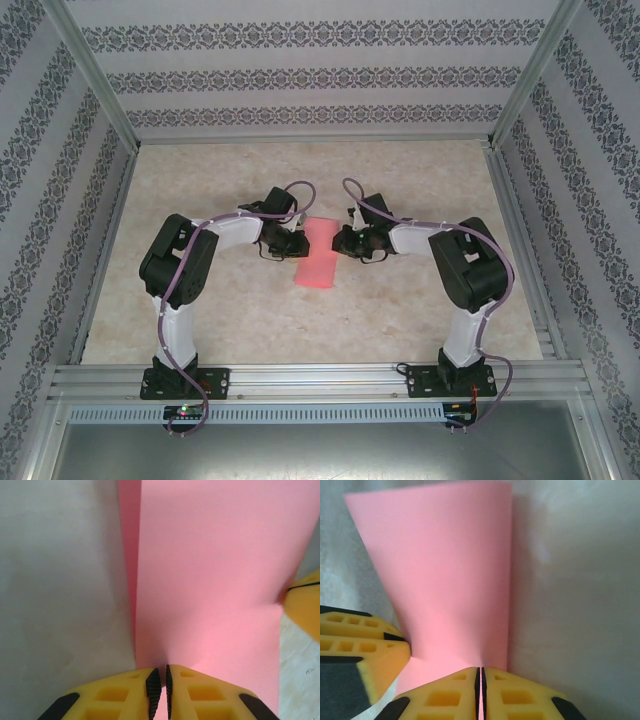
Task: Fold a paper plane with a square sheet of paper (pick it up from the middle)
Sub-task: Fold the square sheet of paper in half at the center of the table.
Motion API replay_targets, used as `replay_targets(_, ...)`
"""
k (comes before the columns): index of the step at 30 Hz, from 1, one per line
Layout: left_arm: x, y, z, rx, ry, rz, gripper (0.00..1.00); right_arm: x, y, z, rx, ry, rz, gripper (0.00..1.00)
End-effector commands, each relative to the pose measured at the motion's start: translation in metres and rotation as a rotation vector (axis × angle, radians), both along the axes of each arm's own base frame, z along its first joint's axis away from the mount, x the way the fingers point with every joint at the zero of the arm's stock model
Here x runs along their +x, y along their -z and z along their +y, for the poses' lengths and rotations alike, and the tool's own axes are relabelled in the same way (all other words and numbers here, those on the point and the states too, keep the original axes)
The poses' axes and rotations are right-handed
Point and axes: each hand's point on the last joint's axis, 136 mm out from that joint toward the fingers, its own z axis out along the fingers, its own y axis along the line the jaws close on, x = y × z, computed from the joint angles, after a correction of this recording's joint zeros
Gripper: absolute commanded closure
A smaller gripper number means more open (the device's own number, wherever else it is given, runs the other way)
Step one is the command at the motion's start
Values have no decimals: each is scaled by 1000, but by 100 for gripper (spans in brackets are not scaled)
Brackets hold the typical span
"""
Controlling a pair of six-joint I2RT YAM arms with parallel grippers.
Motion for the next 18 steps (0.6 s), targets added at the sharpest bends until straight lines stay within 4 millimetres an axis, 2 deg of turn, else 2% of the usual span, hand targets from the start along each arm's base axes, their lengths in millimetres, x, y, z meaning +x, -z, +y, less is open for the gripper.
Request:
replay_targets(1, -38, 85, 63, 345, -2, 139, 79, 9, -24, 7, 35, 1, -56, 87)
replay_targets(4, -39, 86, 65, 362, 7, 137, 79, 22, -31, 19, 93, 4, -74, 88)
replay_targets(10, -38, 85, 68, 397, 20, 128, 79, 39, -14, 28, 94, 1, -57, 89)
replay_targets(18, -43, 91, 76, 484, 53, 129, 79, 44, 14, 8, 20, 12, -35, 90)
